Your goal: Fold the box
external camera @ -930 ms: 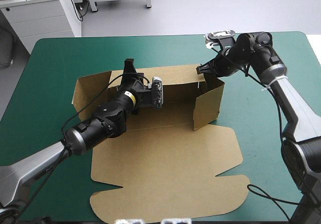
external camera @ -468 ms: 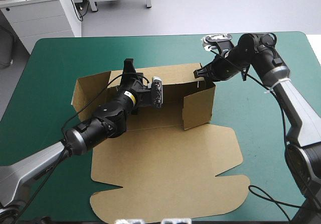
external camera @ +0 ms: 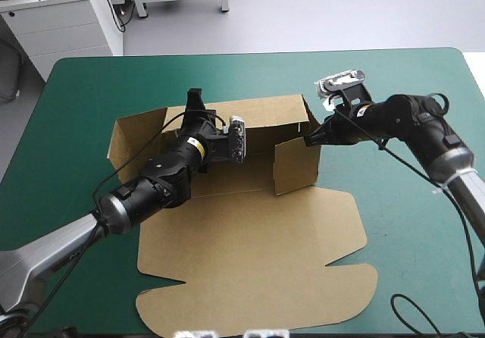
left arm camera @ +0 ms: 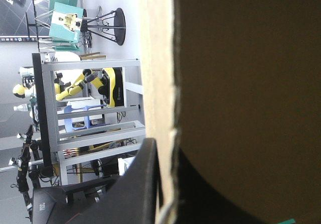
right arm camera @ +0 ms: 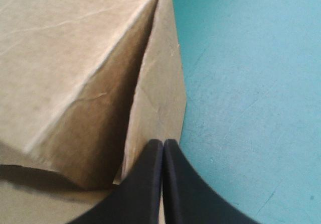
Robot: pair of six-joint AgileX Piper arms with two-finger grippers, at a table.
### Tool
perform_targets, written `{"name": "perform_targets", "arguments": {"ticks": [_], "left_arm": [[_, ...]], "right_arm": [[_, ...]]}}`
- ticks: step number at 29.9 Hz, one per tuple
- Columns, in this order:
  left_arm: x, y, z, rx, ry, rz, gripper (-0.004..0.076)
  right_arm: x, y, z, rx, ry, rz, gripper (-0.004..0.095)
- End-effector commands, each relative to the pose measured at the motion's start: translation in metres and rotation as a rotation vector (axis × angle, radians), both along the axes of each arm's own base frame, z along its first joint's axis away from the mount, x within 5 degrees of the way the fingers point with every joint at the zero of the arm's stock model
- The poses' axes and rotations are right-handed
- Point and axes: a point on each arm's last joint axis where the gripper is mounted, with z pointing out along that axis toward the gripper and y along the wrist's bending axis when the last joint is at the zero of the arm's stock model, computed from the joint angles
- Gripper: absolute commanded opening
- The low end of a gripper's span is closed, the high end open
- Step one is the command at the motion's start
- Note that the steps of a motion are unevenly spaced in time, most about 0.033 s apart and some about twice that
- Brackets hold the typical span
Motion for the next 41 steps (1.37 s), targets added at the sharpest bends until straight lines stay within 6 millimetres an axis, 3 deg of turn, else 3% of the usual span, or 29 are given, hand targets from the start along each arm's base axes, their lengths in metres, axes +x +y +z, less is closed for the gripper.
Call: {"name": "perform_targets", "arguments": {"ticks": [1, 10, 18, 32, 41], "left_arm": [[-0.002, 0.006, 0.015, -0.022, -0.026, 0.044, -0.0008], [-0.002, 0.006, 0.014, -0.023, -0.022, 0.047, -0.0008], [-0.002, 0.007, 0.014, -0.02, -0.021, 0.054, -0.0008], [-0.007, 0.001, 0.014, 0.012, -0.02, 0.029, -0.0006], [-0.014, -0.006, 0.012, 0.034, -0.001, 0.002, -0.0006]], "right_arm": [[-0.02, -0.006, 0.02, 0.036, -0.194, 0.012, -0.0019], [-0.037, -0.004, -0.008, 0.055, -0.234, 0.115, 0.001], [-0.041, -0.002, -0.021, 0.055, -0.207, 0.159, 0.0325], [-0.035, 0.009, -0.032, 0.082, -0.213, 0.27, 0.0649], [-0.023, 0.012, -0.044, 0.087, -0.203, 0.255, 0.0659]]}}
